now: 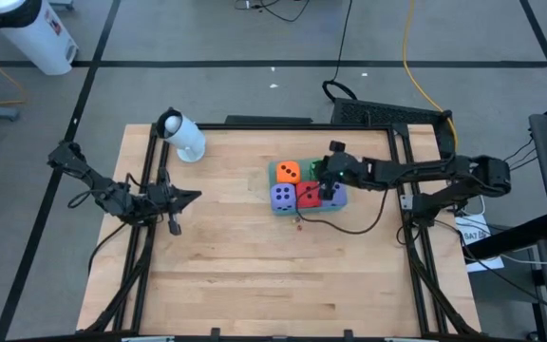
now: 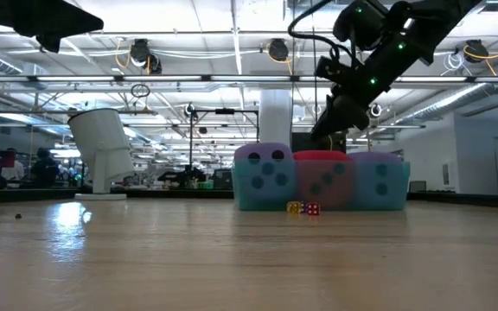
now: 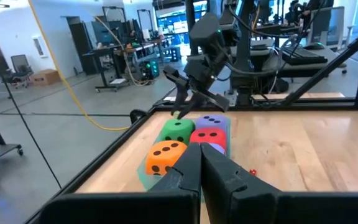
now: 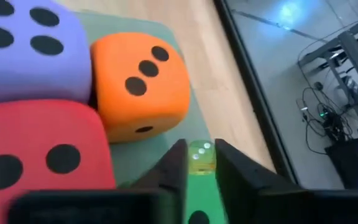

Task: Pick & Place Dice
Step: Put the small green die into the blue bin

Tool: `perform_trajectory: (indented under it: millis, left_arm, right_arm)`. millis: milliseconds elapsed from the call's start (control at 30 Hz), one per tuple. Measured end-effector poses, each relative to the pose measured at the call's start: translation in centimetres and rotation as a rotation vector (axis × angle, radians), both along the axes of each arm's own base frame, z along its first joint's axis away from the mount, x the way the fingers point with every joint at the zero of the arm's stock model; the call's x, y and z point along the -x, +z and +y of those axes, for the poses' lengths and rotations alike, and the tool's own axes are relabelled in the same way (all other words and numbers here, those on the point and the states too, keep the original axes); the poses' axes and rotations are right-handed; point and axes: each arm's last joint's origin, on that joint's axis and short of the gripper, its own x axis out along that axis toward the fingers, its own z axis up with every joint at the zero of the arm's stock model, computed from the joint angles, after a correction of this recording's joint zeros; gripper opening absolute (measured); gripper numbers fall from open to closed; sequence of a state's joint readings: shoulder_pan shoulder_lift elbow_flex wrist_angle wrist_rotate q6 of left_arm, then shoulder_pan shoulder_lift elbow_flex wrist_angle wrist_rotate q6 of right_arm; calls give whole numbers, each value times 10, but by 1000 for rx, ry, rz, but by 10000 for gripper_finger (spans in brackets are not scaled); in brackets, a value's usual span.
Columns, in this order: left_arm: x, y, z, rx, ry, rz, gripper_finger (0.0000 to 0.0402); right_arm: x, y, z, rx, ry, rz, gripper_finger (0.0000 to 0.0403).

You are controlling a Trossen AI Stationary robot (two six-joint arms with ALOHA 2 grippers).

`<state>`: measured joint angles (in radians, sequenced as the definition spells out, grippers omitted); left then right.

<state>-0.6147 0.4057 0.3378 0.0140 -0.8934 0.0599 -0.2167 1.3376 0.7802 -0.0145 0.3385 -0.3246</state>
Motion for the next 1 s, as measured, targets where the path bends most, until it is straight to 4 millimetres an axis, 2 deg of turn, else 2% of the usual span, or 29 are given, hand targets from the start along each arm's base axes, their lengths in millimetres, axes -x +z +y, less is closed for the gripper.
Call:
perform_trajectory:
  millis: [33, 167, 233, 467, 567, 633, 667, 733, 800, 833, 933, 1000]
  left_arm:
    - [0, 0, 0, -6, -1, 2, 5]
    - [0, 0, 0, -10, -3, 4, 5]
    - [0, 0, 0, -11, -3, 4, 5]
    - [0, 0, 0, -14, -4, 6, 5]
    - [0, 0, 0, -11, -7, 5, 5]
    - [0, 0, 0, -11, -7, 5, 5]
    - [0, 0, 0, -11, -7, 6, 5]
    - [0, 0, 0, -11, -7, 6, 5]
    - [0, 0, 0, -11, -7, 6, 5]
    - [0, 0, 0, -10, -7, 6, 5]
    - [0, 0, 0, -10, -7, 5, 5]
    - [0, 0, 0, -9, -7, 5, 5]
  right_arm:
    - [0, -1, 0, -2, 1, 4, 38]
    - [-1, 0, 1, -45, 10, -32, 53]
    - [-2, 0, 1, -72, 0, -53, 89]
    - [-3, 7, -2, -89, -7, -127, 259]
    - [-2, 5, -1, -98, 30, -105, 291]
    - [-2, 4, 0, -119, 53, -101, 268]
    - [-3, 4, 0, -122, 50, -103, 242]
    - [-3, 5, 0, -125, 47, -110, 165]
    - [-2, 5, 0, -123, 47, -106, 70]
    - [-2, 5, 0, -117, 52, -102, 42]
    - [-3, 5, 0, -116, 54, -112, 44]
    - [-4, 6, 0, -126, 44, -132, 76]
